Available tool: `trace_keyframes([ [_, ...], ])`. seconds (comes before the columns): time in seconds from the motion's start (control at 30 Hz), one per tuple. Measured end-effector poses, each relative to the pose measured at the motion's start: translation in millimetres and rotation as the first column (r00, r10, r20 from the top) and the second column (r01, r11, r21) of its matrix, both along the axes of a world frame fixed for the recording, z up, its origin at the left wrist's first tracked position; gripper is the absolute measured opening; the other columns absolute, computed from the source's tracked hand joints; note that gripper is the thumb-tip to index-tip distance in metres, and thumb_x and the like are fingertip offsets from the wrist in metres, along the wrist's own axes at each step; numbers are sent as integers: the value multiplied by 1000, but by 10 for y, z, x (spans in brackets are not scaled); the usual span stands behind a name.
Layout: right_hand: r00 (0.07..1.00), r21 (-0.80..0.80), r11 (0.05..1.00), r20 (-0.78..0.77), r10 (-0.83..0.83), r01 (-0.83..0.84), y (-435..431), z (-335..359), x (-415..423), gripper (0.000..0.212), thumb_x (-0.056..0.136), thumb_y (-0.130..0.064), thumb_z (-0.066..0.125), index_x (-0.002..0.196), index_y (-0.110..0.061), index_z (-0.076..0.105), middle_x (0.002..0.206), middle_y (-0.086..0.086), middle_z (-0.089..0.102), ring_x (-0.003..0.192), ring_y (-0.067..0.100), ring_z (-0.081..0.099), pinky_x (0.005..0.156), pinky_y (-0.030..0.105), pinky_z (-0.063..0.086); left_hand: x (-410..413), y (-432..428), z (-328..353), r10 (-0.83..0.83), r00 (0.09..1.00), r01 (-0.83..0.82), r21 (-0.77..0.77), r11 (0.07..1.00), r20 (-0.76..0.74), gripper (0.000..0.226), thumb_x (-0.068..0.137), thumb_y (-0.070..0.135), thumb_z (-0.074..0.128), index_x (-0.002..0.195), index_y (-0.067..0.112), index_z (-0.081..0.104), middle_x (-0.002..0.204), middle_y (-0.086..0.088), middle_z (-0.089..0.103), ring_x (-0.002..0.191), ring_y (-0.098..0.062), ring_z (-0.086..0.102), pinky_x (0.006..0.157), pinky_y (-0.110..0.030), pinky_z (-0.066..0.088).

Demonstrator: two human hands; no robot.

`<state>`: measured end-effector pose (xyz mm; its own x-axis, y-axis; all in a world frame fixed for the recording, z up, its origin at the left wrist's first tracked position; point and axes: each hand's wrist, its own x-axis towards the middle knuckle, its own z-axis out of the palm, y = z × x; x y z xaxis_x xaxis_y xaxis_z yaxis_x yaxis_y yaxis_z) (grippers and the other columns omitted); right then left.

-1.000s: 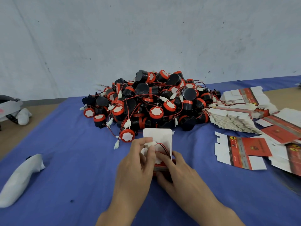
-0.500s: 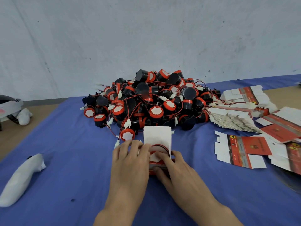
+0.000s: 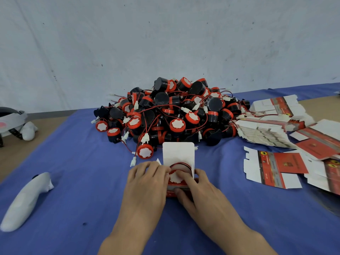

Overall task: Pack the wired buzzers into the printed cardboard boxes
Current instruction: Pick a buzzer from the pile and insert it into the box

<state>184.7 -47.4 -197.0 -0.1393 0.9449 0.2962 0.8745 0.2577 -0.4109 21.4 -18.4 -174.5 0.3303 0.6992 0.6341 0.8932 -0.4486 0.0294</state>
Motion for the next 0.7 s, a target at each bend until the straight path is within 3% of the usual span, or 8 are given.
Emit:
trace_keyframes([
  [0.13,1000,3,1000,8,10,-10,0,4,0,45,103,-54,36,146,-47,26,142,-14,30,98,5,58,67,13,41,10,-4,-1,13,1000,-14,-28,1000,-26,11,77,10,83,84,13,76,87,1,70,84,-26,69,68,-40,58],
  [0.23,1000,1,1000,12,10,-10,-2,3,7,45,103,-54,35,146,-46,25,143,-14,30,100,4,58,69,13,41,4,-17,-11,-30,1000,29,-51,998,-5,7,84,7,76,87,14,75,90,2,70,89,-25,69,72,-39,56],
  [0.33,1000,-3,1000,10,16,-16,-8,2,14,45,103,-54,35,146,-47,24,145,-15,28,102,3,57,71,12,41,21,-44,38,-50,997,57,-147,987,51,28,99,13,57,125,16,67,100,4,71,101,-21,66,89,-38,50],
  [0.4,1000,-4,1000,7,20,-20,-10,5,10,46,103,-54,35,146,-47,24,146,-16,27,104,3,57,70,12,40,29,-71,94,-28,999,34,-148,988,45,43,97,16,58,140,15,56,96,5,72,96,-18,67,91,-38,51],
  [0.47,1000,-1,1000,9,16,-16,-6,5,12,46,103,-55,34,147,-48,23,147,-16,27,106,4,57,68,12,39,31,-114,121,-19,997,26,-96,995,70,46,86,8,72,131,10,64,84,5,72,82,-18,69,80,-39,57],
  [0.57,1000,6,1000,9,14,-14,-3,2,18,47,103,-57,33,147,-47,23,146,-15,28,106,5,58,70,14,42,-10,-155,117,19,993,-14,-42,999,117,39,85,9,68,124,13,68,75,12,68,75,-15,65,69,-32,56],
  [0.7,1000,12,1000,18,21,-21,7,-11,24,48,103,-56,34,149,-45,24,149,-13,28,108,5,58,74,14,44,-8,-165,44,-21,999,22,-52,998,31,52,67,5,87,116,13,71,64,12,66,59,-11,64,62,-29,55],
])
